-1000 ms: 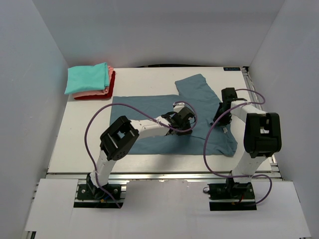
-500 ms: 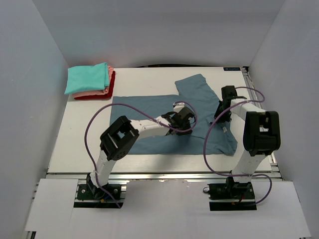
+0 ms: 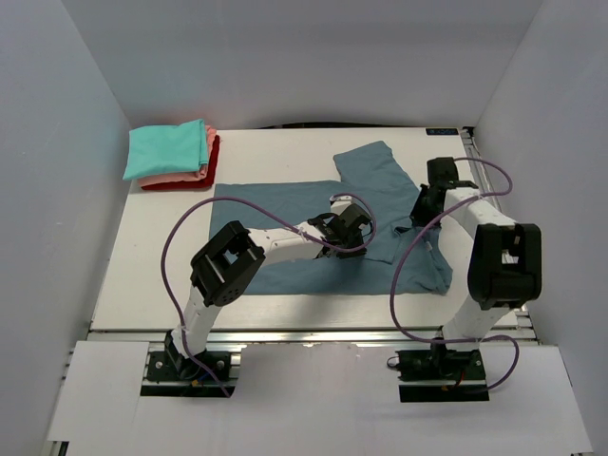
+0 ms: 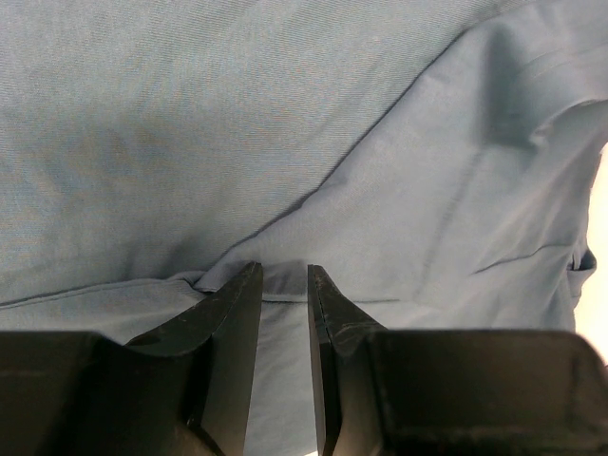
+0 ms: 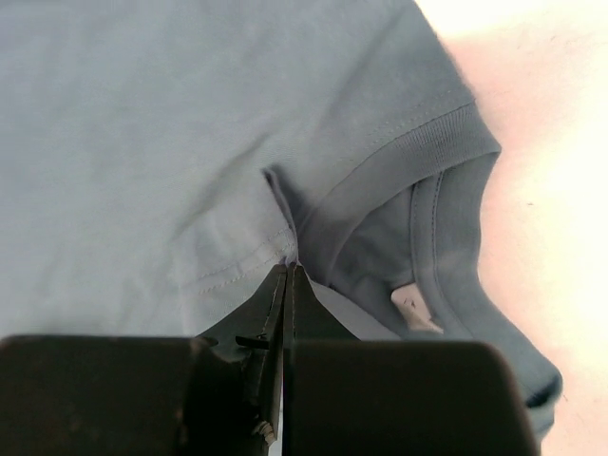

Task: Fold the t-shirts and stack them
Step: Fold the flattened tshirt in 1/3 of the way

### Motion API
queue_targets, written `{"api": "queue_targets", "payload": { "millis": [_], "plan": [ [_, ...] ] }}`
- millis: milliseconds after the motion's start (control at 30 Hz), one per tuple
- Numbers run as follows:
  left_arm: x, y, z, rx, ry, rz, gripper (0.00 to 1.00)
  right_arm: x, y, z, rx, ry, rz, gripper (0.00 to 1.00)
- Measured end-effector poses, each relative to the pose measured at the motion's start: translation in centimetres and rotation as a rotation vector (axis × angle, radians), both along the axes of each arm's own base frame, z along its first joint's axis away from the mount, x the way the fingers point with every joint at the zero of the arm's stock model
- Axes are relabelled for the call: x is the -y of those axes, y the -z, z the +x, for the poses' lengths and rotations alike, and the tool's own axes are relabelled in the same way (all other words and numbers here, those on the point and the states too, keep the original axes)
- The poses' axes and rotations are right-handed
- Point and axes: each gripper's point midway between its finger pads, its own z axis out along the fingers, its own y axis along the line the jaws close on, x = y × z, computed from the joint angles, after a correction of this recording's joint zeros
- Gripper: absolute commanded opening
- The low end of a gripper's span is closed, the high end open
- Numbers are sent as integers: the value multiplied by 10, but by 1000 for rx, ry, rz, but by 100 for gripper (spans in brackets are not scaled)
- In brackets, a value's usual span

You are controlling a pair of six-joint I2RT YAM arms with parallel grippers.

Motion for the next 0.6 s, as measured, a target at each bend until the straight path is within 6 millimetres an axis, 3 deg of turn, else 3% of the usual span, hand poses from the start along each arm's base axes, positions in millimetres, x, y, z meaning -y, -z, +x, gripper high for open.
{"api": "queue_targets", "payload": {
  "millis": [133, 600],
  "plan": [
    [0, 0, 0, 0, 0, 0, 36, -1, -14, 2, 38, -1, 5, 0],
    [0, 0, 0, 0, 0, 0, 36, -1, -12, -3, 16, 0, 8, 0]
  ]
}}
